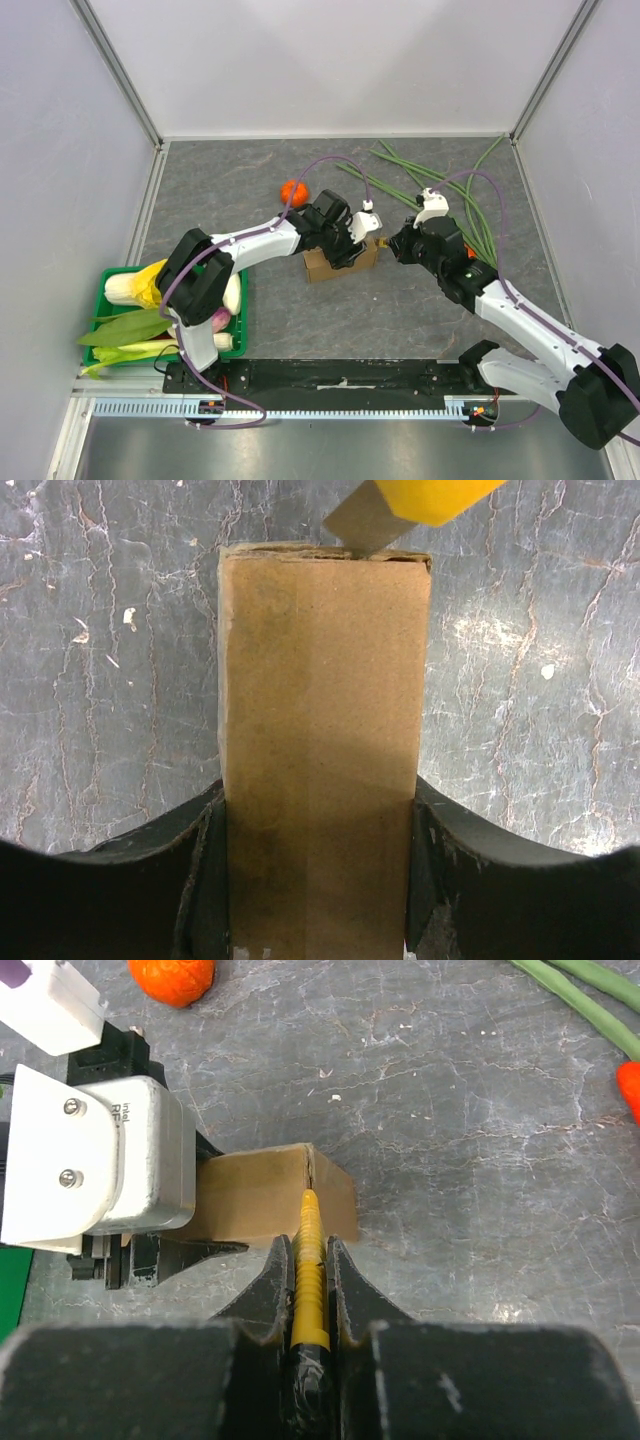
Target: Unpack the express box
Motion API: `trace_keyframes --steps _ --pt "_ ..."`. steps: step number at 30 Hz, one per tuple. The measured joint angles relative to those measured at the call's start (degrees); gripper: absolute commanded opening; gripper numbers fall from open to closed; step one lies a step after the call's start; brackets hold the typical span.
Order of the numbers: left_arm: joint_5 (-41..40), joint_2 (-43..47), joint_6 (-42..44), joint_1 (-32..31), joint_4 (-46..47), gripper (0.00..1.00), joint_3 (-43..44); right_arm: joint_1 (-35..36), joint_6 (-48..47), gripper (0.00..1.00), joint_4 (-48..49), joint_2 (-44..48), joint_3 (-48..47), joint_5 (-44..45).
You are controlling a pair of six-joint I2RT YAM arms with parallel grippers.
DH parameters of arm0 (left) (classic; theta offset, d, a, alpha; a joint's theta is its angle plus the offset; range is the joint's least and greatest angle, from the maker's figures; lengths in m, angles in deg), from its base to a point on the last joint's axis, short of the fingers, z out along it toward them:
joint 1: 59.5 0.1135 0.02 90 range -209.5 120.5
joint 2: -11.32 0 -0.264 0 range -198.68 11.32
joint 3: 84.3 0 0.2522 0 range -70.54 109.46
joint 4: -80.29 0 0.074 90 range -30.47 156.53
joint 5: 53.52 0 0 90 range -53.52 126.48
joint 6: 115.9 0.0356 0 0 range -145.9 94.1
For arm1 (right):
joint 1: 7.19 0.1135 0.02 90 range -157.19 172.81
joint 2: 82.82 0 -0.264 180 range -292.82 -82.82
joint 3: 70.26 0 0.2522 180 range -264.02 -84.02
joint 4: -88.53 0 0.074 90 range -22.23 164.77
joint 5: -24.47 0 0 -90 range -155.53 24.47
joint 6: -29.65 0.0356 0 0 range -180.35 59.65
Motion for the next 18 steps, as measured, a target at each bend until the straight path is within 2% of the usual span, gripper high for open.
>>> trace_keyframes --steps 1,3,4,5,6,7,9,18 --pt "0.1 0.0 0.0 0.0 0.0 0.37 0.1 0.0 0.0 0.0 -1.2 0.3 -0.4 0.1" --pt "0.4 0.0 -0.2 0.2 0.0 0.43 0.2 0.3 0.1 0.0 -4.1 1.0 -1.7 0.7" --pt "0.3 0.0 -0.5 0.4 0.0 0.5 0.3 0.5 0.2 0.0 -6.0 1.6 -2.3 1.0" --pt "0.3 0.0 -0.6 0.7 0.0 0.63 0.3 0.7 0.3 0.0 -7.2 2.0 -2.8 1.5" --pt "0.2 0.0 -0.9 1.0 -0.1 0.84 0.5 0.7 0.4 0.0 -9.1 2.5 -3.7 2.0" --pt "0.0 0.0 -1.1 1.3 -0.2 0.92 0.6 0.9 0.5 0.0 -10.3 2.9 -4.3 2.6" --pt "-0.6 0.0 -1.6 1.9 -1.2 0.95 0.8 0.8 0.7 0.0 -12.3 3.4 -6.0 4.4" --pt "1.4 3.1 -4.5 2.6 -3.0 0.98 3.9 0.6 0.8 0.0 -14.6 0.6 -12.2 10.6"
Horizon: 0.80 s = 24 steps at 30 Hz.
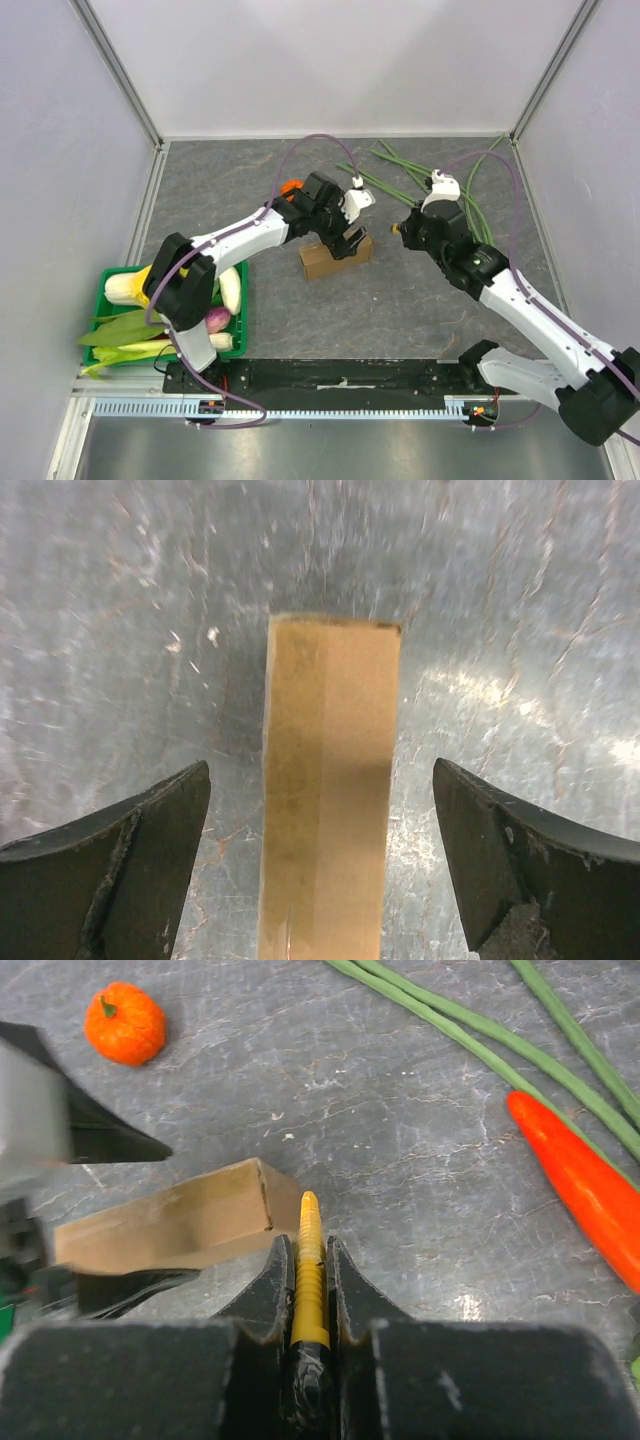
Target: Unpack the express box
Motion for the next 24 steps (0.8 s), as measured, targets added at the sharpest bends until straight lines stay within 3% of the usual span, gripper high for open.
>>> trace_keyframes --steps 9,19,24 --pt "-0.8 13.8 -5.6 0.0 6.2 0.99 -0.8 -2.1 -0.1 0.0 0.2 -12.3 -4.2 0.9" --pt "-8.2 29.8 -14.8 0.2 10.8 0.99 -8.4 -6.7 -0.4 0.0 9.7 -25.6 -11.5 -6.9" --pt "-8.9 33.7 -21.5 1.8 11.1 1.0 -12.3 -7.4 1.5 0.07 16.3 -33.1 -17.4 -13.0"
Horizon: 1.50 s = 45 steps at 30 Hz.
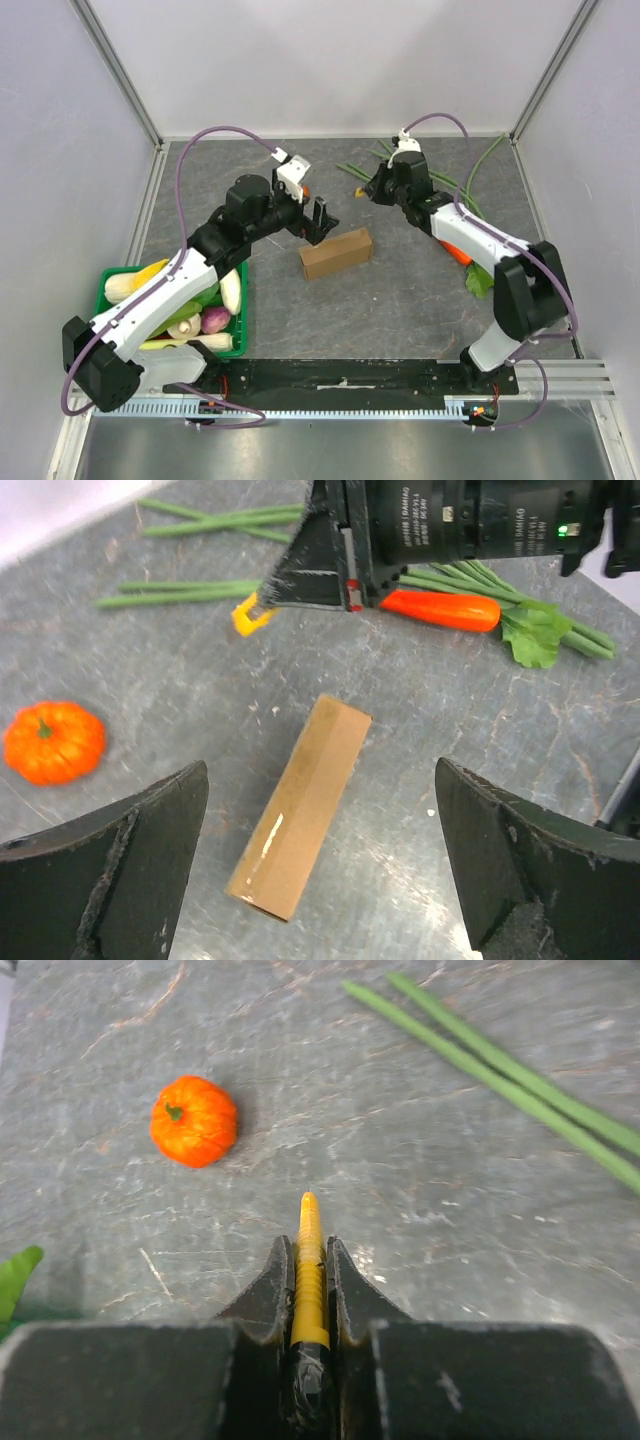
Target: Unpack the express box
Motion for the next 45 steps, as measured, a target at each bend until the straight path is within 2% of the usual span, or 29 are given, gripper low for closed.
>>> trace_keyframes --steps 5,7,11,12,14,15,17,18,19,20,23,28,30,31,32,33,35,36,38,45 --pt "2.2 0.2 -7.2 3.1 -1.5 1.0 -2.9 -2.4 4.6 0.08 7.8 -10.3 -0.6 -10.8" --pt "2.3 0.5 -9.5 3.3 -1.6 1.0 -4.3 -4.0 7.3 0.12 10.5 -15.4 -0.5 -15.1" --pt "2.1 1.5 -12.6 3.3 -2.2 1.0 -7.6 -6.9 11.9 0.38 14.5 -19.9 1.4 -20.8" --pt "1.9 1.6 -13.2 3.3 -2.7 1.0 -8.0 -7.6 12.3 0.54 15.5 -19.9 2.4 -21.8" --pt "1.1 1.9 -14.3 3.3 -3.4 1.0 -8.1 -8.7 13.4 0.69 16.4 -19.6 3.9 -22.3" --pt "0.4 2.1 -14.8 3.3 -3.7 1.0 -8.2 -9.1 13.3 0.81 16.2 -19.4 4.5 -22.1" --pt "-0.8 2.7 -16.4 3.3 -4.3 1.0 -8.5 -9.6 12.4 0.9 14.4 -18.2 5.6 -21.3" --pt "-1.1 2.9 -17.0 3.3 -4.6 0.98 -8.6 -9.6 12.3 0.91 13.3 -17.5 5.8 -20.6" --pt "-1.2 3.0 -17.7 3.3 -4.9 0.95 -8.8 -9.6 11.7 0.93 11.4 -16.4 5.8 -19.6" --pt "-1.2 3.1 -18.3 3.3 -5.2 0.86 -9.0 -9.6 11.0 0.94 9.2 -15.0 5.8 -18.1" --pt "-0.6 3.3 -19.8 3.3 -5.3 0.74 -10.8 -9.4 9.2 0.92 3.0 -9.7 5.8 -13.2" --pt "2.2 3.3 -20.3 1.0 -5.1 0.65 -15.7 -9.2 7.3 0.89 -5.8 -0.2 5.8 -6.0" --pt "3.0 3.3 -20.2 -1.5 -4.6 0.62 -17.7 -8.8 6.4 0.81 -7.8 2.3 5.8 -3.7" --pt "3.4 3.2 -20.3 -3.2 -3.7 0.61 -18.8 -8.4 5.9 0.77 -8.2 3.0 5.8 -3.2" --pt "3.5 3.1 -20.3 -4.3 -3.1 0.59 -19.5 -7.8 5.1 0.59 -8.5 3.3 5.7 -2.7" --pt "3.6 2.6 -20.3 -5.8 -2.4 0.56 -20.3 -7.1 4.5 0.48 -8.7 3.1 5.3 -2.6" --pt "3.5 0.9 -20.5 -7.9 -0.8 0.49 -21.2 -5.2 2.8 0.31 -9.5 1.1 3.2 -3.7" --pt "3.3 -0.2 -20.9 -8.5 -0.3 0.46 -21.4 -4.3 2.2 0.27 -10.2 -0.7 1.5 -4.2" --pt "1.8 -2.5 -22.1 -9.0 0.3 0.45 -21.4 -2.8 1.3 0.23 -11.1 -4.6 -2.4 -5.7" --pt "-8.5 -5.7 -29.5 -8.9 2.6 0.38 -23.5 2.1 -2.2 0.2 -12.6 -12.9 -8.4 -9.5"
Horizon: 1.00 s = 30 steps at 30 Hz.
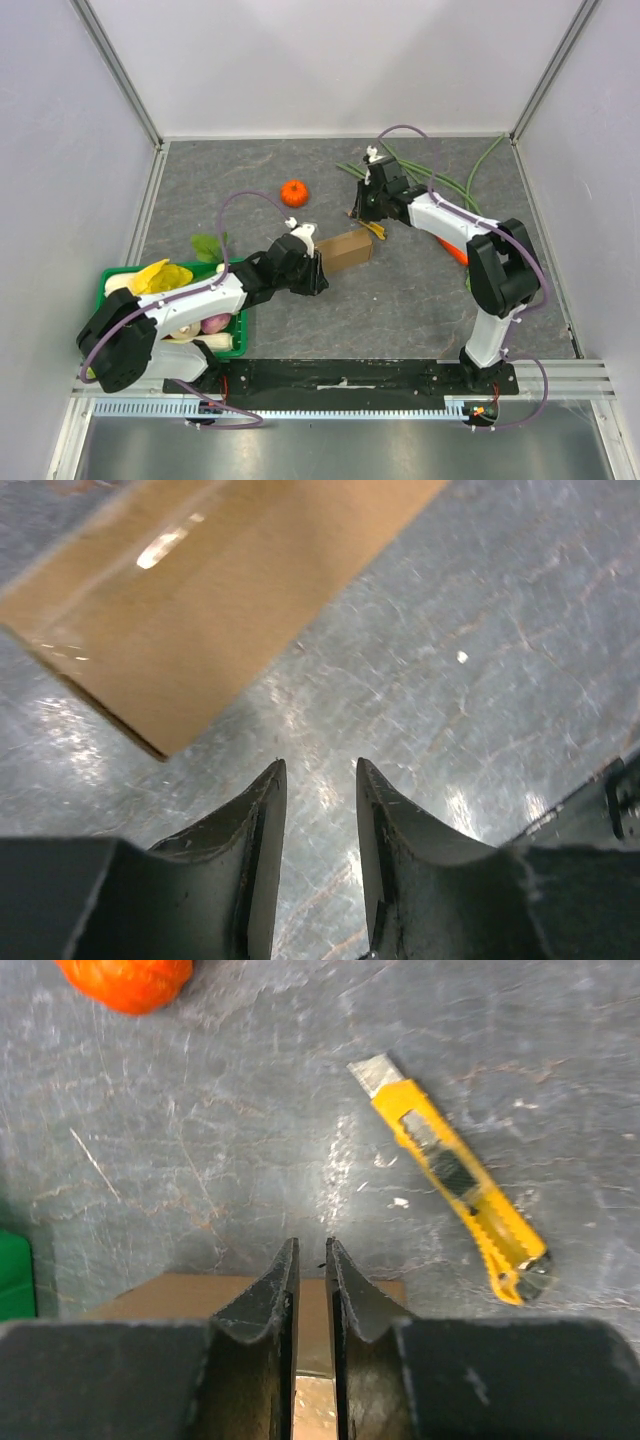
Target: Unpack the express box
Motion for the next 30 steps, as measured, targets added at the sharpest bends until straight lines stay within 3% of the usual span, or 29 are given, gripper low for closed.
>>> trace_keyframes --steps 8,17,24,30 --pt "-2.7 -3.3 -3.7 5.2 0.8 0.33 0.1 1.7 -2.7 0.18 -1.8 -1.1 0.6 -2.1" --pt "2.0 -9.5 -4.5 11.4 2.7 0.34 2.7 2.4 -3.3 0.18 -3.9 6.1 11.3 -4.8" --pt "13.8 -16.9 -8.2 15.0 12.3 0.33 3.5 5.6 -2.8 0.19 -3.1 13.8 16.4 -8.4" --pt "23.1 -23.9 -12.8 15.0 20.1 0.33 2.6 6.9 -1.8 0.18 -0.9 13.9 16.6 -9.2"
